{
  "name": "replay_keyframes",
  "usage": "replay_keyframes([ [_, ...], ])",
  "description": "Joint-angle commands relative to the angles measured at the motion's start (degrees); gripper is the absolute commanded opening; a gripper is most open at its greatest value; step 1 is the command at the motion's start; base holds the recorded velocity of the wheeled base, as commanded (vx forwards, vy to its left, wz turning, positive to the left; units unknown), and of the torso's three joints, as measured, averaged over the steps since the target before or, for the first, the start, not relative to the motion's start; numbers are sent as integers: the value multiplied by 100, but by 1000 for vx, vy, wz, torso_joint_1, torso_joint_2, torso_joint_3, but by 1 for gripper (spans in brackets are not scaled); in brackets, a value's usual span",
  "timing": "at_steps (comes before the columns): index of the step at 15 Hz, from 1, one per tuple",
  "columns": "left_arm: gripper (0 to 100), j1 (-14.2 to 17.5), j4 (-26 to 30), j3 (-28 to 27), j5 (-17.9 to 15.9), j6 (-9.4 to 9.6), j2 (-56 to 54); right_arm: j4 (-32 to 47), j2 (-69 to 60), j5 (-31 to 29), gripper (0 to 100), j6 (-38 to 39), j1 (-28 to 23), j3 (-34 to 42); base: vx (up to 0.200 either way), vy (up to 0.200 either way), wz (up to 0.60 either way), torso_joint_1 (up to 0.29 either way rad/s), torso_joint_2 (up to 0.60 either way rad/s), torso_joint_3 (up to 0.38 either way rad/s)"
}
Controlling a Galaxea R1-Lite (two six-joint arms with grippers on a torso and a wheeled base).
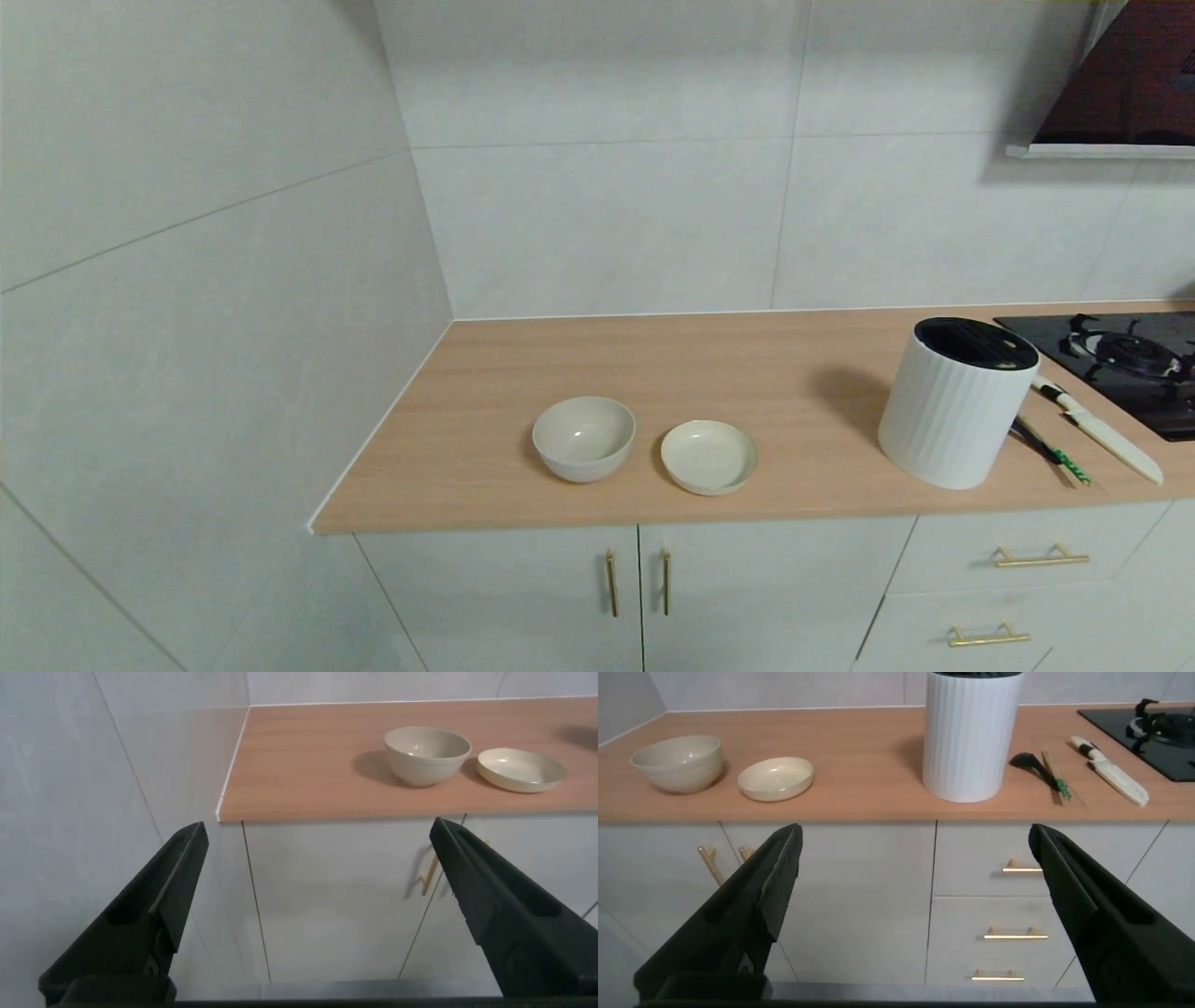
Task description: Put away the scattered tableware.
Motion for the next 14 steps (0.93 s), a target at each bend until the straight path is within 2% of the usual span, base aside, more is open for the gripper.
replay_keyframes([
  [1, 100, -1, -1, 1, -2, -1, 0, -1, 4, 1, 100, 2, -2, 0, 0, 0, 0, 0, 0, 0],
  [8, 100, -1, -1, 1, -2, -1, 0, -1, 4, 1, 100, 2, -2, 0, 0, 0, 0, -147, 318, 169],
  [14, 100, -1, -1, 1, -2, -1, 0, -1, 4, 1, 100, 2, -2, 0, 0, 0, 0, -237, 522, 287],
])
